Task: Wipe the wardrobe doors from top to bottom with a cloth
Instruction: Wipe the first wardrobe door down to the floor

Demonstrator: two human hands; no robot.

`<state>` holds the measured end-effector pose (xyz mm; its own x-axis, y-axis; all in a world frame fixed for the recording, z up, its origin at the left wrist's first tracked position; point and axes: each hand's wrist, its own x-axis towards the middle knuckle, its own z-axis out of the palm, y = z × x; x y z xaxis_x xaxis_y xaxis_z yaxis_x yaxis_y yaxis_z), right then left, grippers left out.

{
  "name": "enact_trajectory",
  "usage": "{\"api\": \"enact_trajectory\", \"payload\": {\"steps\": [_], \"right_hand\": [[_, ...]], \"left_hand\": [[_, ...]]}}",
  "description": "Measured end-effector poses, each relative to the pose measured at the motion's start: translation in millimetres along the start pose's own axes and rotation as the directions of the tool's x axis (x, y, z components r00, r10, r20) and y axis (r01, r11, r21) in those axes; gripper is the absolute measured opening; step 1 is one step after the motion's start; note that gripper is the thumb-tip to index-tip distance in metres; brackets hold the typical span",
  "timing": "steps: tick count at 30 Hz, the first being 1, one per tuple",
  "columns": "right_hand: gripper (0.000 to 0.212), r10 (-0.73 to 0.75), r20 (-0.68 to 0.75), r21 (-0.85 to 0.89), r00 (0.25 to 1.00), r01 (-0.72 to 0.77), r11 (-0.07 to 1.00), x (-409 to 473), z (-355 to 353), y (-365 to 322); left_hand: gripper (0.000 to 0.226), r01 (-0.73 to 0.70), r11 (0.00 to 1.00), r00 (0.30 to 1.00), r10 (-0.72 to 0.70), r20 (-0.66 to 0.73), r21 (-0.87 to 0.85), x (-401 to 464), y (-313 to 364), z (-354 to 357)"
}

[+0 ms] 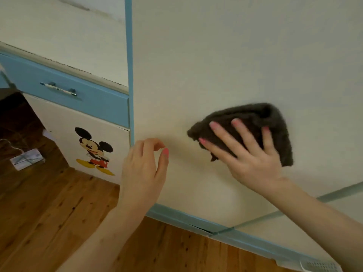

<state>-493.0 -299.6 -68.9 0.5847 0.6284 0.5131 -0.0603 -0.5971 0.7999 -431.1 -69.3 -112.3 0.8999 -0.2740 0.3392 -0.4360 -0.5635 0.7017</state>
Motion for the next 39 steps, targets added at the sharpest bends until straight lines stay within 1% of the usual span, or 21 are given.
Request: {"api": "enact_trajectory", "payload": {"steps": [2,4,6,9,12,15,18,20,21,22,24,25,27,28,30,33,34,35,37,38,39], "right_hand": [[0.060,-0.246,0.148,0.015,0.958,0.247,0.969,-32.0,10.0,-25.5],[0.065,-0.444,0.268,0.064,0.855,0.444,0.894,-63.5,15.7,-44.3],[0.068,-0.509,0.327,0.097,0.796,0.507,0.856,-76.1,16.5,-54.1],[0.070,-0.508,0.324,0.129,0.799,0.494,0.860,-79.8,11.6,-45.9],[0.064,-0.394,0.288,0.094,0.873,0.383,0.919,-84.1,-4.4,-3.3],[0.056,-0.134,0.155,0.011,0.979,0.134,0.991,-86.2,-26.7,52.7],[0.059,0.111,0.038,-0.022,0.993,-0.110,0.994,-93.8,-34.1,83.7],[0.057,0.184,0.035,-0.008,0.982,-0.184,0.983,-108.8,-28.2,71.4],[0.055,0.168,0.060,-0.015,0.984,-0.167,0.986,-120.1,-23.5,58.1],[0.054,0.103,0.101,-0.022,0.989,-0.101,0.995,-134.4,-18.5,43.8],[0.052,-0.141,0.216,0.021,0.966,0.140,0.990,-168.8,-7.4,17.6],[0.054,-0.292,0.277,0.068,0.915,0.285,0.956,-185.4,-3.3,7.1],[0.065,-0.551,0.370,0.189,0.748,0.520,0.833,-210.9,1.3,-7.5],[0.070,-0.605,0.391,0.230,0.693,0.563,0.794,-217.7,3.3,-14.4],[0.074,-0.610,0.429,0.264,0.666,0.554,0.790,-219.3,4.8,-24.6],[0.073,-0.590,0.421,0.260,0.689,0.532,0.806,-214.5,1.4,-26.0],[0.072,-0.558,0.417,0.257,0.718,0.495,0.830,-209.0,-2.2,-22.9],[0.068,-0.484,0.401,0.237,0.778,0.422,0.875,-198.0,-6.0,-19.5],[0.055,-0.214,0.282,0.141,0.935,0.180,0.973,-162.8,-9.2,-13.0],[0.049,-0.070,0.199,0.090,0.978,0.053,0.995,-142.2,-8.4,-11.9],[0.047,0.043,0.126,0.051,0.991,-0.050,0.997,-124.7,-5.7,-13.7]], "left_hand": [[0.044,0.011,1.000,1.000,-0.011,0.004,0.024,-1.8,-0.8,5.6],[0.043,0.019,0.998,0.999,-0.021,0.029,0.067,-6.3,-2.0,12.2],[0.040,0.009,0.995,0.998,-0.016,0.060,0.102,-10.2,-3.3,14.4],[0.032,0.005,0.993,0.995,-0.017,0.102,0.120,-17.1,-1.1,15.6],[0.025,0.012,0.994,0.993,-0.024,0.118,0.106,-20.7,6.0,13.1],[0.023,-0.007,0.994,0.994,-0.005,0.109,0.107,-20.5,17.3,13.5],[0.020,-0.016,0.997,0.996,0.010,0.086,0.071,-21.2,28.0,19.4],[0.022,0.009,0.998,0.996,-0.014,0.083,0.063,-24.5,29.7,26.2],[0.023,0.015,0.998,0.996,-0.020,0.083,0.067,-27.1,29.2,29.7],[0.024,0.010,0.998,0.996,-0.016,0.085,0.070,-29.9,27.8,33.2],[0.025,-0.020,0.997,0.996,0.014,0.087,0.072,-35.4,22.8,39.1],[0.025,-0.037,0.997,0.996,0.031,0.088,0.074,-37.6,19.3,42.2],[0.024,-0.059,0.995,0.994,0.051,0.095,0.078,-40.9,12.7,47.3],[0.023,-0.056,0.995,0.994,0.049,0.097,0.079,-42.3,9.7,49.2],[0.025,-0.037,0.997,0.994,0.030,0.100,0.074,-43.9,5.4,51.8],[0.034,-0.034,0.996,0.991,0.022,0.130,0.085,-44.3,3.7,53.5],[0.036,-0.036,0.996,0.991,0.025,0.132,0.082,-43.9,4.2,52.8],[0.036,-0.035,0.996,0.991,0.024,0.131,0.078,-43.2,4.6,52.0],[0.038,-0.034,0.997,0.992,0.024,0.126,0.075,-41.1,5.6,50.6],[0.039,-0.039,0.996,0.992,0.030,0.124,0.075,-39.7,5.9,50.3],[0.042,-0.045,0.996,0.992,0.036,0.121,0.075,-38.3,5.4,50.0]]}}
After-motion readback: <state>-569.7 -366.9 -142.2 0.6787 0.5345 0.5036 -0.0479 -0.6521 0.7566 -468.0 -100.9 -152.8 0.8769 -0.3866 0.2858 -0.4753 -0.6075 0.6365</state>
